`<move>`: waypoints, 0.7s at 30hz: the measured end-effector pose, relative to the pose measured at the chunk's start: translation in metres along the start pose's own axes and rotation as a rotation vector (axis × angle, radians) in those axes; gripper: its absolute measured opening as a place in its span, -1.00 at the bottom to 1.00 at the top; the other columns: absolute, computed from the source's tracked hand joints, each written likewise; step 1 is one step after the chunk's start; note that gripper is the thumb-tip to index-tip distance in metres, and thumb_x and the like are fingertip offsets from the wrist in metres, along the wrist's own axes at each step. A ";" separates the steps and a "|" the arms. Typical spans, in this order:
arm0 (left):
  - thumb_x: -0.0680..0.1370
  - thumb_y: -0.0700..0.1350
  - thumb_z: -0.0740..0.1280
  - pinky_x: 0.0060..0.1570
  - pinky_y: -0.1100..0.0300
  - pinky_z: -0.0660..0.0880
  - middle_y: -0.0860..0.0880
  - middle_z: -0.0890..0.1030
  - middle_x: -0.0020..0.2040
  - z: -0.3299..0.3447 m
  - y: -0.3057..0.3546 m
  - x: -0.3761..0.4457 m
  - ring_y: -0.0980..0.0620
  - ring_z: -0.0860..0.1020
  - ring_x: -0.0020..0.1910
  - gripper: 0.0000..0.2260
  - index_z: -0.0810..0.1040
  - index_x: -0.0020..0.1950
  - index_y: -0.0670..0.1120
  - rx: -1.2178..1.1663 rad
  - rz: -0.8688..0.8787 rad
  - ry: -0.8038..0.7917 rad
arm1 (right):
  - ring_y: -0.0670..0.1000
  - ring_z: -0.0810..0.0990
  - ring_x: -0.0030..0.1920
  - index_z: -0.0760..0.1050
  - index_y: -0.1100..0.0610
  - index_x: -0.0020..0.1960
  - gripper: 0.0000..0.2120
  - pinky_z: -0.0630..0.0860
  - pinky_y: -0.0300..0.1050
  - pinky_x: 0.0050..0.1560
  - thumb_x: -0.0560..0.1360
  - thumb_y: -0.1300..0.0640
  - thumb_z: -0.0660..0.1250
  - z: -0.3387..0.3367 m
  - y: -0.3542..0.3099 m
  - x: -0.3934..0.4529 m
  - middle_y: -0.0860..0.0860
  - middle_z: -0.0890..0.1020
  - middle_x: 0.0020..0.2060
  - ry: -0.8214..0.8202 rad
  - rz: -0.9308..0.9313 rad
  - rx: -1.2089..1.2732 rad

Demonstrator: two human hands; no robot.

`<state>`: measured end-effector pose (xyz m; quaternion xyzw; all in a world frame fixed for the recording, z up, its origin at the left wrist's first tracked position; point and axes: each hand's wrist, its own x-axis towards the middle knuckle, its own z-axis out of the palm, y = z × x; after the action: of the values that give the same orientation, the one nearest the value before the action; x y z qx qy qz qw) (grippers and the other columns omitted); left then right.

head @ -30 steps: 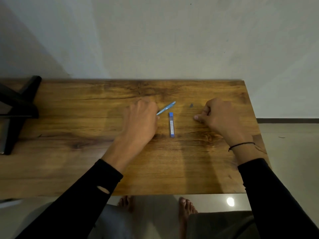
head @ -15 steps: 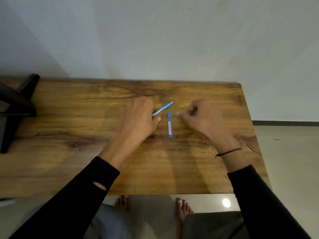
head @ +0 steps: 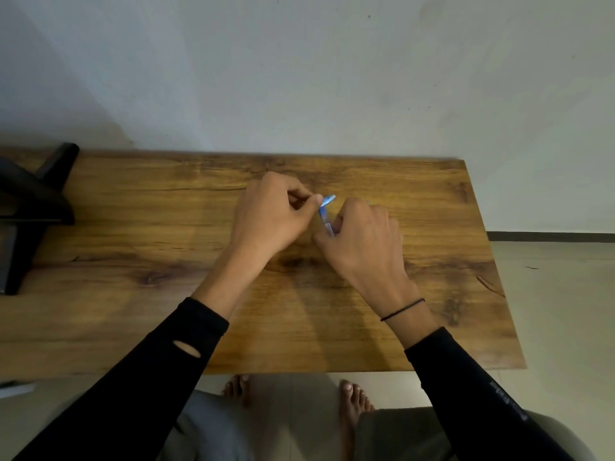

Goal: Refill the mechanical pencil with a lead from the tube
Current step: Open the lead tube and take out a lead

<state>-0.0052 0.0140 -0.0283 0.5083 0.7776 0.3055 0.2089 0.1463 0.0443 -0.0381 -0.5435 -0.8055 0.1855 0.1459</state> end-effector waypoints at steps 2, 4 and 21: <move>0.58 0.05 0.51 -0.17 0.21 0.54 0.25 0.68 -0.26 0.001 0.000 0.003 0.26 0.64 -0.22 -0.88 0.79 -0.12 0.07 -0.124 -0.038 -0.033 | 0.07 0.49 -0.38 0.42 0.04 -0.25 -0.78 0.17 -0.18 -0.42 0.39 -0.01 0.43 -0.004 -0.003 -0.001 -0.07 0.51 -0.39 0.050 -0.023 0.019; 0.58 0.01 0.53 -0.12 0.14 0.61 0.18 0.72 -0.25 0.002 0.001 0.004 0.18 0.66 -0.24 -0.87 0.79 -0.14 0.04 -0.197 -0.063 -0.068 | 0.07 0.46 -0.39 0.44 0.05 -0.23 -0.80 0.16 -0.18 -0.42 0.39 0.00 0.43 -0.006 -0.004 -0.002 -0.07 0.51 -0.39 0.075 -0.038 0.022; 0.58 -0.09 0.55 -0.06 -0.01 0.77 -0.01 0.79 -0.28 0.005 0.006 0.003 0.08 0.75 -0.29 -0.89 0.79 -0.15 0.00 -0.484 -0.144 0.028 | 0.11 0.42 -0.35 0.37 0.10 -0.18 -0.74 0.08 -0.17 -0.43 0.48 0.06 0.45 -0.016 0.004 -0.007 -0.01 0.48 -0.32 0.112 -0.114 -0.079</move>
<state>0.0009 0.0198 -0.0273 0.3827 0.7186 0.4742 0.3351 0.1588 0.0414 -0.0259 -0.5115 -0.8325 0.1144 0.1794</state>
